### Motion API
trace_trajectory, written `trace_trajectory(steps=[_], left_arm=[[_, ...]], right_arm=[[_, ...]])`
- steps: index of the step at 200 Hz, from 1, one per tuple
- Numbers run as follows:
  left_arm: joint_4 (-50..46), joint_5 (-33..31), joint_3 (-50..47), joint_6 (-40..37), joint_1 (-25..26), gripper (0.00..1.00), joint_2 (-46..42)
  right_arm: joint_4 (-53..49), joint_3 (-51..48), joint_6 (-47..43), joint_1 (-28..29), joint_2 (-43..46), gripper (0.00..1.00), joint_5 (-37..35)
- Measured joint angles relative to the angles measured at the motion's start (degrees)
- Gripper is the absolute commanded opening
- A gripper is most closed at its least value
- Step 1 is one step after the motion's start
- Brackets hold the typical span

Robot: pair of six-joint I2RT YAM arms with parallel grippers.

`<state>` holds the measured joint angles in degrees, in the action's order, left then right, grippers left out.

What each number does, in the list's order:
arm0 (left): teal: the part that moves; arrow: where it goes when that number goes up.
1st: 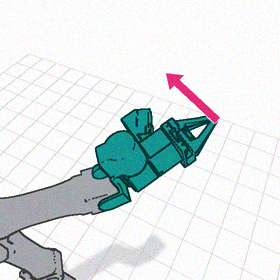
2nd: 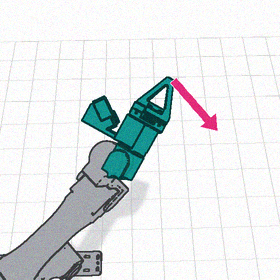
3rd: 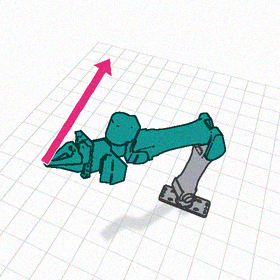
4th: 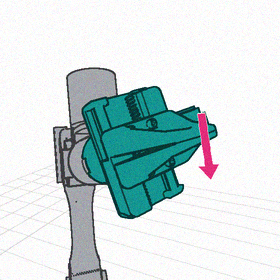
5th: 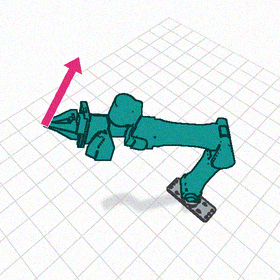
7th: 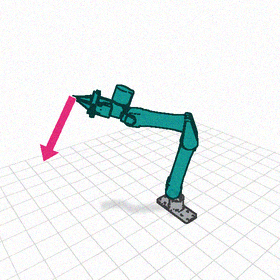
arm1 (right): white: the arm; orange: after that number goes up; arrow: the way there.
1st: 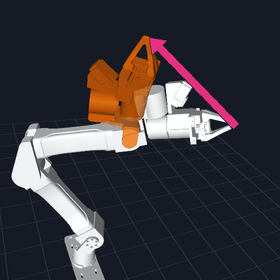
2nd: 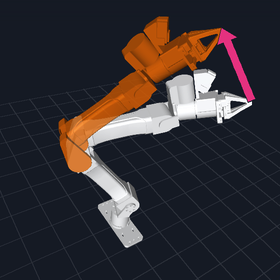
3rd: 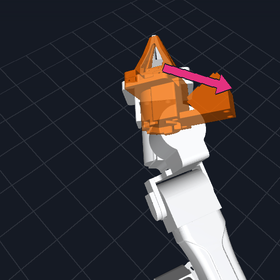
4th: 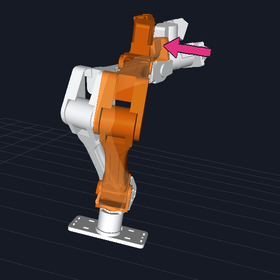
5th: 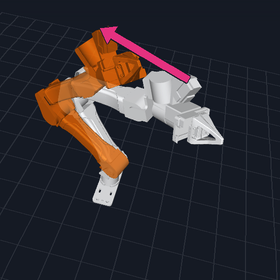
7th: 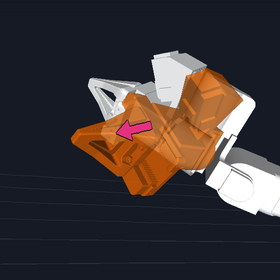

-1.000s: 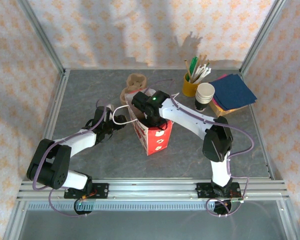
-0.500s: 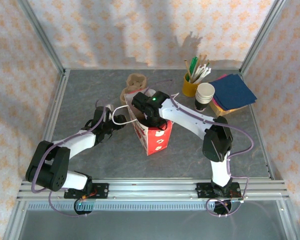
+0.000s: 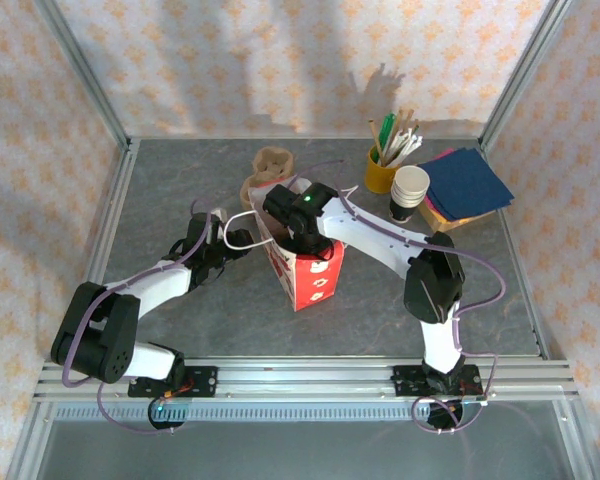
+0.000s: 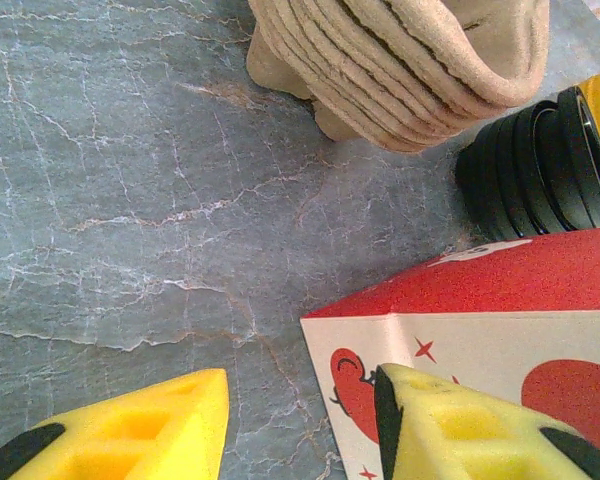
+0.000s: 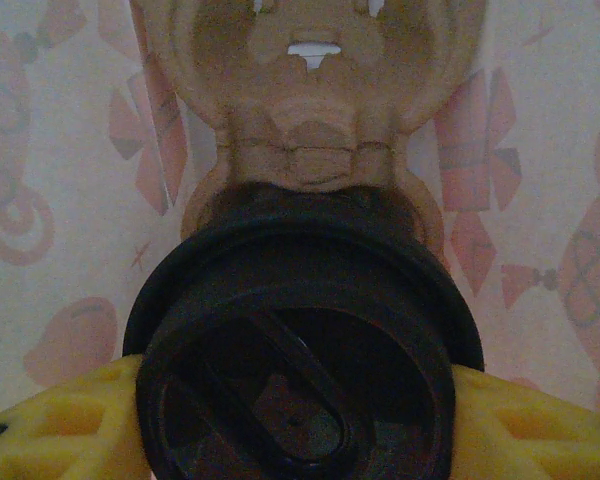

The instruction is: Pack the takeout coffee

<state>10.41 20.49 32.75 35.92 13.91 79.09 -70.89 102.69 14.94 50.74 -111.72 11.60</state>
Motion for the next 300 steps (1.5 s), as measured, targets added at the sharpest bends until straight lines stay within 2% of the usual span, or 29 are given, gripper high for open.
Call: trace_trajectory(steps=[253,300], left_arm=[[-0.02,-0.22,-0.22,0.02,0.0,0.45,-1.14],[-0.02,-0.22,-0.24,0.0,0.0,0.45,-1.14]], right_arm=[[1.07,-1.03,-0.04,0.0,0.26,0.38,0.02],[1.07,-1.03,-0.02,0.0,0.35,0.46,0.0]])
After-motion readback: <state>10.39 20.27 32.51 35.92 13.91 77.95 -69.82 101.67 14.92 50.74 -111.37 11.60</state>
